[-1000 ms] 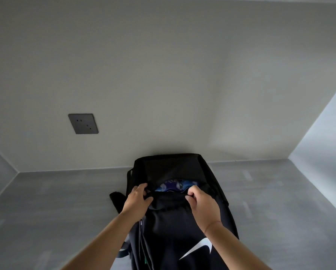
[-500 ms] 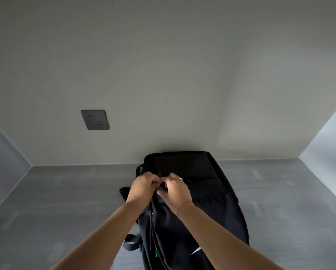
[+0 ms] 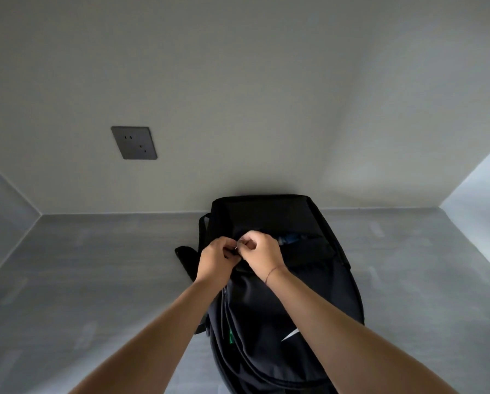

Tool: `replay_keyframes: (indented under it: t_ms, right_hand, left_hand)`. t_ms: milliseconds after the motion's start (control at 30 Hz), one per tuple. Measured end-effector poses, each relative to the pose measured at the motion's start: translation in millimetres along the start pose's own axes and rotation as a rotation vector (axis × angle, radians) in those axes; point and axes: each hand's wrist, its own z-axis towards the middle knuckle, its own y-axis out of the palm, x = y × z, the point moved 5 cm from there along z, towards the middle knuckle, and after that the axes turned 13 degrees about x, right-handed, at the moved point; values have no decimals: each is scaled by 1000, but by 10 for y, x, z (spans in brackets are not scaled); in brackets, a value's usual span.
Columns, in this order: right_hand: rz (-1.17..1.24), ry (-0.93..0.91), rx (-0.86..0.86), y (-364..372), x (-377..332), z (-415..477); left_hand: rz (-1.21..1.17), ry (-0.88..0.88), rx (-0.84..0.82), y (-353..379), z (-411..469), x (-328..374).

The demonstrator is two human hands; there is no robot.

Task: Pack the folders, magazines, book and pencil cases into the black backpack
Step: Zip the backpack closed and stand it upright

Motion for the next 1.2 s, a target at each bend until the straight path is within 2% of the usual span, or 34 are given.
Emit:
replay_keyframes:
  t_ms: [200, 400, 533, 967, 1067, 1200]
  right_hand:
    - [-101, -43, 13, 33, -100, 1]
    - [-168, -262, -15, -52, -266, -14]
    - [-187, -291, -53, -104, -272, 29]
    - [86, -23, 133, -607, 227, 117]
    - [112, 54, 216, -879, 383, 242]
    - [222, 157, 191, -1117, 582, 311]
  left_hand:
    - [-26, 24, 0, -14, -4, 5]
    - [74, 138, -61, -41, 56, 19]
    - [91, 206, -83, -57, 54, 29]
    - [114, 246, -150, -40, 101, 155]
    - [134, 202, -131, -83, 158, 53]
    - [87, 196, -122, -50, 184, 54]
